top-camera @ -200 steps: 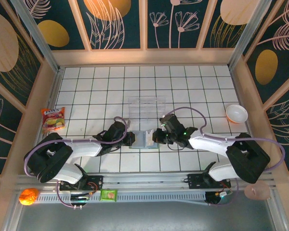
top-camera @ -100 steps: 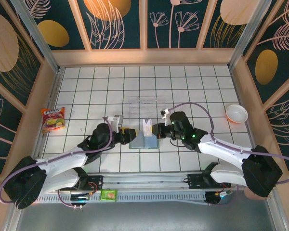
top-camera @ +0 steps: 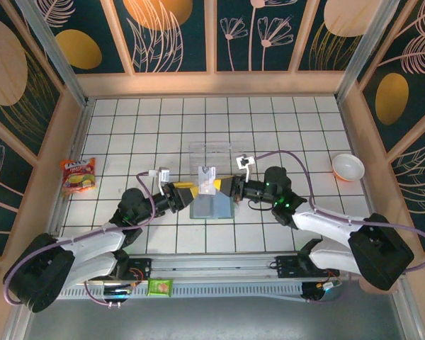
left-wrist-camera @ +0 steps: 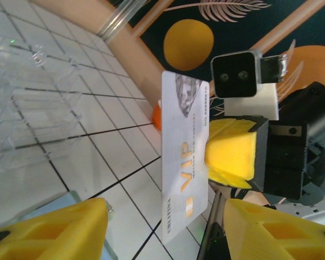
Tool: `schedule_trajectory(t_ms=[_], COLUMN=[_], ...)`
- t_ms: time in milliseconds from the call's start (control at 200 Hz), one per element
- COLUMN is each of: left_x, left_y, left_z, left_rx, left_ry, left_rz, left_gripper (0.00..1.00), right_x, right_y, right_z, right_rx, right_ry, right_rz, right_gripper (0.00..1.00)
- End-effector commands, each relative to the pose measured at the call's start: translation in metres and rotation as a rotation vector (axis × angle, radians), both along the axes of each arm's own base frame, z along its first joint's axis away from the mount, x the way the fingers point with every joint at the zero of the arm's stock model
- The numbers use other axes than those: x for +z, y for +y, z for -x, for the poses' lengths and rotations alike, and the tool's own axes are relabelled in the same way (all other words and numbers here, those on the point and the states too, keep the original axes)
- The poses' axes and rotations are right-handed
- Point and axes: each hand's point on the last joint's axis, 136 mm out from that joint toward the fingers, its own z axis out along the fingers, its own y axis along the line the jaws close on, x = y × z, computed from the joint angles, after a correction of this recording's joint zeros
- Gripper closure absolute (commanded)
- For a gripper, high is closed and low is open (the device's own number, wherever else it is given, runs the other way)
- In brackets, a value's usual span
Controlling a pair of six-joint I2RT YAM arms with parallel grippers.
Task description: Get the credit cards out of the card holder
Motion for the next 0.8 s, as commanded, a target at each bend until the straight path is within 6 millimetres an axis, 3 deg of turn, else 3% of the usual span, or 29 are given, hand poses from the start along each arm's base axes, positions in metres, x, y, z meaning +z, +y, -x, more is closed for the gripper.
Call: schedule_trajectory(t_ms=[0, 375, 540, 796], left_x=[0.036, 0.039, 0.051, 0.055], left_y=[-0.002, -0.006, -0.006, -0.008], left_z=[0.010, 0.008, 0.010, 0.009], left_rx=[-0.061, -0.076, -0.090, -0.093], left_ry=[-0.100, -0.087, -0.103, -0.108], left_rz=[0.113, 0.118, 0.152, 0.153], left_gripper=[0.48, 0.65, 0.76, 0.81], right_x=[0.018, 0.033, 0.029, 0.020], right_y=[0.000, 0.002, 0.007, 0.015], right_z=[0.007, 0.005, 0.000, -0.003], right_rx=[0.037, 0.037, 0.021, 0.020], right_ry=[-0.021, -0.004, 0.009, 0.032], right_rz=[-0.099, -0.196, -0.191, -0.171], right_gripper=[1.00, 1.00, 1.00, 1.00])
